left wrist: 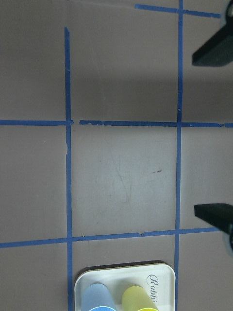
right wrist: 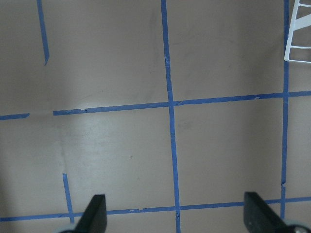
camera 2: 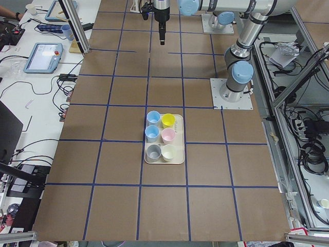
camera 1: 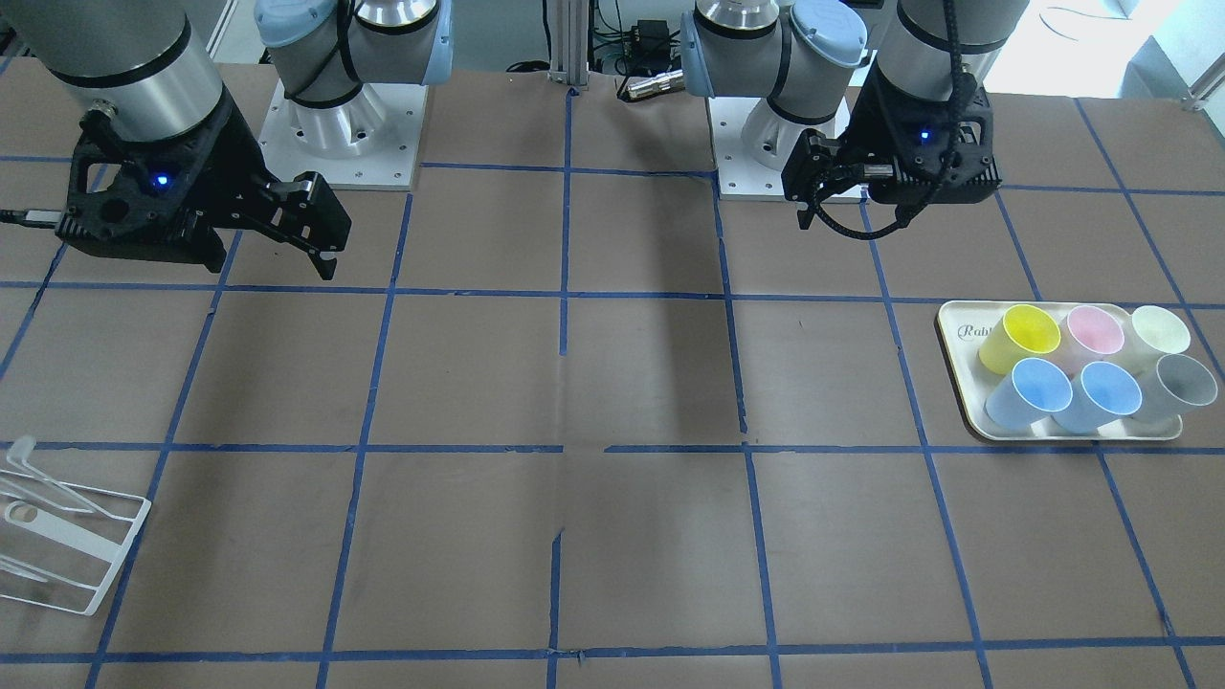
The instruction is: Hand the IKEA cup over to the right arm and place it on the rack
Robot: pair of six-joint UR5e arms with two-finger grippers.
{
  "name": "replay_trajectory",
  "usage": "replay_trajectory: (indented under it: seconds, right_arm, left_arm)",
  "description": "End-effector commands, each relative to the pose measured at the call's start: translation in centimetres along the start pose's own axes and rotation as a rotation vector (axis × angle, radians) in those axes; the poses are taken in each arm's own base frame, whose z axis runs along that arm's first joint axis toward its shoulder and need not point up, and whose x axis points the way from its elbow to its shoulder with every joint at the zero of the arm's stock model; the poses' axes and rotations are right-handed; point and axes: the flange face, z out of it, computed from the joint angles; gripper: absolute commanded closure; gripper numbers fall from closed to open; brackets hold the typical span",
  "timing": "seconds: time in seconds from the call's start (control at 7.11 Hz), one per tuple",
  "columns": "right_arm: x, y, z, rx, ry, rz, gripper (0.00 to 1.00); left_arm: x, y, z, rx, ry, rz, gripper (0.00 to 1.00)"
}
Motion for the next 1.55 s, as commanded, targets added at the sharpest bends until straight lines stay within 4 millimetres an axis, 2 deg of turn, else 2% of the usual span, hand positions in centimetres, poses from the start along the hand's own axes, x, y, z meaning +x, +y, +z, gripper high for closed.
replay_trajectory:
  seconds: [0.0, 1.12, 1.27, 1.41]
  right_arm:
    - [0.1, 0.0, 0.0, 0.001, 0.004, 0.000, 0.00]
    - [0.1, 0.0, 0.0, 0.001, 0.006, -0.002, 0.00]
    - [0.1, 0.0, 0.0, 0.003, 0.006, -0.002, 0.00]
    - [0.1, 0.0, -0.1, 0.003, 0.004, -0.002, 0.00]
  left_arm:
    - [-0.1, 0.0, 0.1, -0.001, 0.001, 0.009, 0.00]
    - [-0.5, -0.6, 0.6, -0.010, -0.005, 0.011, 0.00]
    - [-2.4, -1.6, 0.8, 0.016, 0.003, -0.009, 0.00]
    - [-5.2, -2.6, 1.4, 0.010, 0.006, 0.017, 0.00]
